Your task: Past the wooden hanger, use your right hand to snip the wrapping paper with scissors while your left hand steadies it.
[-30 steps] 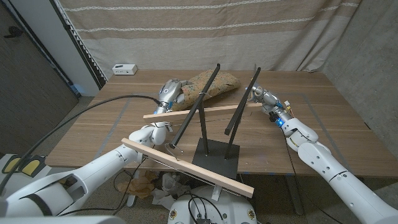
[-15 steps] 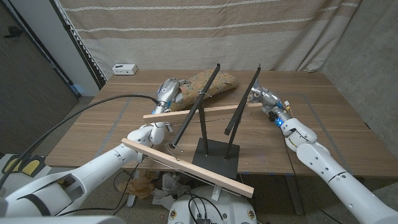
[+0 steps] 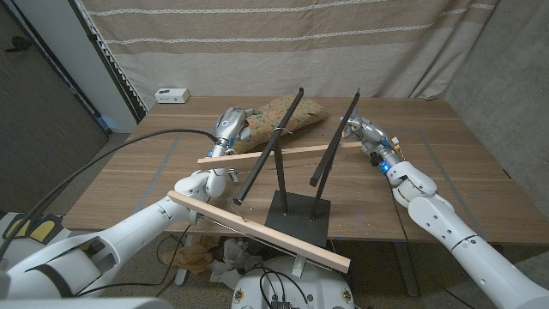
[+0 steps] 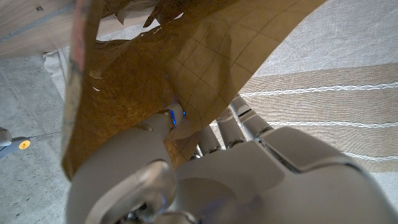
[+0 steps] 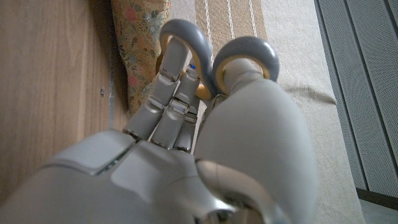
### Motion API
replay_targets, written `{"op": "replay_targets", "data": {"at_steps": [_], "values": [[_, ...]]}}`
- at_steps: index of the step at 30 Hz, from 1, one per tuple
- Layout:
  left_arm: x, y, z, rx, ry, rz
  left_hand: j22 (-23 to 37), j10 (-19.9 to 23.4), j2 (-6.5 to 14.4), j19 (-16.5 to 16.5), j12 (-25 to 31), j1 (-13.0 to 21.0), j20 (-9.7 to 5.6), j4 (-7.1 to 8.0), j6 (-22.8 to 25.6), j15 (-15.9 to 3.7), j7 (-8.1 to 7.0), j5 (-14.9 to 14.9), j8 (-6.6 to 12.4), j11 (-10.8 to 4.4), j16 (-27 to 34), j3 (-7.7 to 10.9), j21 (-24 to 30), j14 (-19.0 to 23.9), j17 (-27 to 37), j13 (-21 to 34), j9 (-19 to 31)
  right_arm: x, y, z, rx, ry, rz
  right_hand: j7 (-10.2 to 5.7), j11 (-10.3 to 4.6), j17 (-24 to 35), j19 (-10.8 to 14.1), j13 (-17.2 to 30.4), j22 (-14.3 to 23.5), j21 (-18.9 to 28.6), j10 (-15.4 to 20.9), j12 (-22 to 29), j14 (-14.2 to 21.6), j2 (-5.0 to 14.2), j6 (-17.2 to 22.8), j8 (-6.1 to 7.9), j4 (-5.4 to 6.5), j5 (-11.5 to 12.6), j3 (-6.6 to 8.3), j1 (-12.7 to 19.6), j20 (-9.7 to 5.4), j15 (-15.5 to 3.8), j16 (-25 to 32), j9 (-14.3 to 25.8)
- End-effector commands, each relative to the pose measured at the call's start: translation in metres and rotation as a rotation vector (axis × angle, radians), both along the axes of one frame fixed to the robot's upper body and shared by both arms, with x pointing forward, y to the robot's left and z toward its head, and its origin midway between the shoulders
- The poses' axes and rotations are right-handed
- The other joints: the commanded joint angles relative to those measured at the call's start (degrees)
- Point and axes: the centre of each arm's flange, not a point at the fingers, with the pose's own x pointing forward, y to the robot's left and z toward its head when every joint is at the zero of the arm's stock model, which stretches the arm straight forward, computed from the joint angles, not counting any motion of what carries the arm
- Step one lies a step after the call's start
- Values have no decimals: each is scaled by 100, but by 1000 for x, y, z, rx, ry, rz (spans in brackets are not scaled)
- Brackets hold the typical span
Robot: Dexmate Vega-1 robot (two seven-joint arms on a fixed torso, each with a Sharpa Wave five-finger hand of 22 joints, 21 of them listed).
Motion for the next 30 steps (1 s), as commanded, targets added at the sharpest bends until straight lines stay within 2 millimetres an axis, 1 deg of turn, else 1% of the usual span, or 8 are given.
{"op": "replay_targets", "data": {"at_steps": [1,4,8,11,14,20,25,30], "values": [[5,-1,1,9,7,-4,5,64,-13,13,-21,39,-184,9,33,-914,-21,7,27,7,-3,-7,1,26,9,19,16,1,-2,1,-26,24,-24,-107,-1172,640,-313,1940,-456,784,1414,1409,248,-47,-294,2,104,28,-29,453,-508,-202,-82,11],[6,-2,1,11,10,-4,5,65,-10,12,-22,40,-184,8,33,-917,-21,8,27,7,-3,-5,1,25,9,20,16,1,-2,0,-27,32,-35,-194,-1175,921,-499,2681,-533,1051,1260,1930,356,-94,-341,8,76,0,-35,736,-501,-206,-65,16],[7,-2,0,10,13,-5,5,65,-8,13,-22,47,-185,-3,35,-925,-19,7,29,9,3,-8,2,31,13,22,18,0,-3,0,-33,31,-45,-151,-1112,965,-536,2788,-576,1088,1143,1997,128,-164,-370,10,79,-2,-42,798,-467,-228,-198,16],[7,-3,0,9,13,-4,5,65,-7,14,-23,48,-188,-2,35,-921,-19,8,28,10,3,-8,2,32,13,23,17,0,-6,-1,-21,38,-64,-276,-1158,871,-798,2311,-703,893,1210,1815,-121,-214,-512,1,205,2,-148,625,-377,-239,-425,12],[7,-3,0,8,13,-3,5,65,-7,15,-23,47,-189,0,33,-916,-19,8,26,10,2,-7,3,32,12,24,14,0,-8,-1,-29,42,-78,-337,-1138,783,-935,1660,-660,969,1198,1496,-86,-155,-528,10,301,46,-328,388,-425,-232,-550,10],[7,-4,0,9,14,-2,5,61,-9,15,-29,45,-190,2,33,-916,-20,8,26,10,0,-7,3,29,11,21,14,-1,-10,0,-34,34,-82,-451,-1054,653,-1170,594,-681,1070,1446,876,-232,-46,-705,20,283,101,-463,273,-434,-225,-701,10],[7,-5,-1,10,13,-2,4,67,-8,15,-27,45,-189,4,33,-919,-20,9,26,10,-4,-4,4,24,9,23,14,-1,-11,0,-50,34,-78,-465,-1043,519,-1566,136,-786,654,1164,379,-864,-121,-758,14,454,93,-560,-154,-420,-96,-974,6],[7,-6,-1,9,15,-2,4,74,-7,18,-26,49,-187,-4,36,-922,-19,8,28,9,1,-8,5,29,12,26,16,-1,-12,-2,-44,33,-70,-485,-873,585,-1629,-211,-738,598,620,-130,-1014,-91,-997,-24,427,170,-673,-205,-466,-128,-887,-12]]}}
